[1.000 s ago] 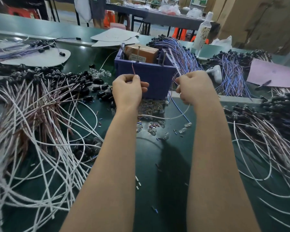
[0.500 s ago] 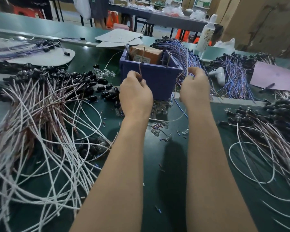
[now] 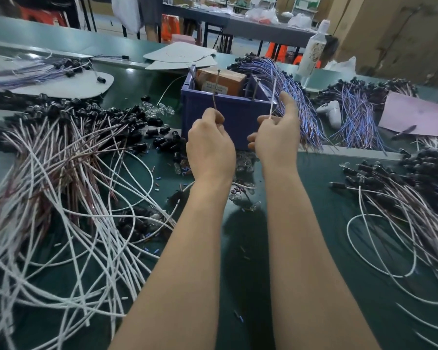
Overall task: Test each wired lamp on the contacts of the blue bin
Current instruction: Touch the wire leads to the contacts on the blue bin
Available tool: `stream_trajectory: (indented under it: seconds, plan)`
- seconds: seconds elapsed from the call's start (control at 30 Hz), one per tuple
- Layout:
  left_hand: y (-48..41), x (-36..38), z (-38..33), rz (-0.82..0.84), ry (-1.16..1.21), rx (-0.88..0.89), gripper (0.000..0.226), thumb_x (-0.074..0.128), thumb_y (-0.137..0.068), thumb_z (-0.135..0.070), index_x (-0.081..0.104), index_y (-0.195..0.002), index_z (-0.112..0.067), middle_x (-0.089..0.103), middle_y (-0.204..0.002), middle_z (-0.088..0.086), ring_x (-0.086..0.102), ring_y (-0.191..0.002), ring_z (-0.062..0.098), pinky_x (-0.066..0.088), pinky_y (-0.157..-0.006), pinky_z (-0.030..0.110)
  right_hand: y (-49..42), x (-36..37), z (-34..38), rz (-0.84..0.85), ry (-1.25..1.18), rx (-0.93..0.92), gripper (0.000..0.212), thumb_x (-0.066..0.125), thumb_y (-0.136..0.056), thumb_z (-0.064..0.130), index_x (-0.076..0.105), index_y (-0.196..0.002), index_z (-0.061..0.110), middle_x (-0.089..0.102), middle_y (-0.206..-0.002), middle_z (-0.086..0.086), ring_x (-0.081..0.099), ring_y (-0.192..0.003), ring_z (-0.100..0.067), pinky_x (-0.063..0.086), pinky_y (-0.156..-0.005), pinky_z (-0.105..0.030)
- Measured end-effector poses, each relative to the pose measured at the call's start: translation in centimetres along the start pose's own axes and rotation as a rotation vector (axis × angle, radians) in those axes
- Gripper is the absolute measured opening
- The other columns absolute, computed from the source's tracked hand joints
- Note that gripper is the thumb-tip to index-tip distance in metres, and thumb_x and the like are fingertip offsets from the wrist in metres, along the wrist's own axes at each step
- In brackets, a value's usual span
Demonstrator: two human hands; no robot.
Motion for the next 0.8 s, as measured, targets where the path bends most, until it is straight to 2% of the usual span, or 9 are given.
stream_trajectory:
  seconds: [0.07,0.13,0.23,0.3,0.37,0.47,0.6,0.67,0.8]
  plan:
    - [0.0,-0.1,0.0,-0.005,-0.001,-0.022,0.027,0.043,-0.096,-0.009,0.059,-0.118,-0.011,0.065,-0.109,0.010,0.063,-0.099,0.023,0.048,-0.086,0.030,0.0,0.2,0.0,0.004,0.013,-0.001,0.051,0.030,-0.094,-0.002,0.038,-0.142,0.016,0.055,-0.100,-0.003,0.058,-0.059,-0.012,0.054,-0.059,-0.027]
    - [0.0,0.1,-0.1,0.023,-0.004,-0.044,0.034,0.043,-0.097,-0.012,0.054,-0.128,-0.007,0.060,-0.122,0.011,0.058,-0.108,0.022,0.041,-0.087,0.023,0.0,0.3,0.0,0.002,0.037,0.006,0.044,0.033,-0.095,0.001,0.046,-0.136,0.010,0.055,-0.100,-0.003,0.060,-0.059,-0.013,0.057,-0.063,-0.031]
    - [0.0,0.9,-0.5,0.132,0.037,-0.115,0.043,0.041,-0.099,-0.020,0.042,-0.138,-0.002,0.043,-0.137,0.015,0.053,-0.114,0.025,0.036,-0.085,0.023,0.1,0.2,0.2,-0.036,0.103,-0.041,0.024,0.043,-0.097,0.012,0.061,-0.113,0.008,0.063,-0.094,-0.006,0.066,-0.082,-0.026,0.054,-0.081,-0.046]
    - [0.1,1.3,-0.8,0.178,0.070,-0.159,0.046,0.039,-0.100,-0.023,0.036,-0.140,0.000,0.033,-0.142,0.015,0.048,-0.119,0.028,0.035,-0.089,0.025,0.2,0.1,0.3,-0.058,0.129,-0.064,0.014,0.049,-0.096,0.013,0.062,-0.100,0.011,0.066,-0.087,-0.006,0.066,-0.085,-0.028,0.052,-0.084,-0.046]
    - [0.2,1.5,-0.9,0.197,0.103,-0.184,0.048,0.039,-0.100,-0.025,0.033,-0.141,0.000,0.026,-0.145,0.014,0.043,-0.124,0.030,0.035,-0.099,0.031,0.2,0.1,0.3,-0.054,0.137,-0.062,0.012,0.050,-0.093,0.011,0.058,-0.103,0.012,0.067,-0.088,-0.007,0.065,-0.085,-0.026,0.051,-0.086,-0.043]
    - [0.1,1.3,-0.8,0.177,0.115,-0.179,0.050,0.039,-0.100,-0.024,0.030,-0.143,0.000,0.025,-0.146,0.015,0.041,-0.126,0.031,0.033,-0.107,0.036,0.3,0.2,0.5,-0.031,0.145,-0.052,0.028,0.049,-0.091,0.011,0.056,-0.117,0.010,0.063,-0.089,-0.004,0.064,-0.090,-0.023,0.050,-0.088,-0.039]
    - [-0.1,1.3,-0.7,0.196,0.099,-0.154,0.047,0.039,-0.100,-0.023,0.036,-0.141,-0.002,0.031,-0.144,0.014,0.047,-0.120,0.031,0.035,-0.106,0.037,0.3,0.4,0.9,-0.012,0.189,-0.088,0.031,0.047,-0.090,0.010,0.063,-0.117,0.008,0.062,-0.091,-0.001,0.062,-0.091,-0.019,0.046,-0.085,-0.025]
    - [-0.1,1.5,-0.6,0.230,0.081,-0.147,0.045,0.039,-0.100,-0.024,0.038,-0.140,-0.003,0.032,-0.143,0.014,0.049,-0.119,0.031,0.035,-0.104,0.035,0.4,0.4,0.8,-0.010,0.226,-0.094,0.033,0.047,-0.091,0.010,0.063,-0.120,0.008,0.065,-0.099,-0.003,0.058,-0.093,-0.014,0.040,-0.082,-0.019]
    - [-0.2,1.5,-0.5,0.230,0.074,-0.146,0.045,0.037,-0.100,-0.023,0.037,-0.141,-0.004,0.032,-0.143,0.013,0.048,-0.119,0.031,0.036,-0.104,0.036,0.5,0.4,0.9,0.010,0.213,-0.076,0.030,0.048,-0.091,0.011,0.064,-0.116,0.007,0.068,-0.102,-0.008,0.061,-0.096,-0.019,0.047,-0.088,-0.029]
Point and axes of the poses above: each hand's wrist, its own y-axis away from the middle knuckle, its own x-axis out of the palm, z = x × y, the point moved 4 cm from there along -y, towards the middle knuckle
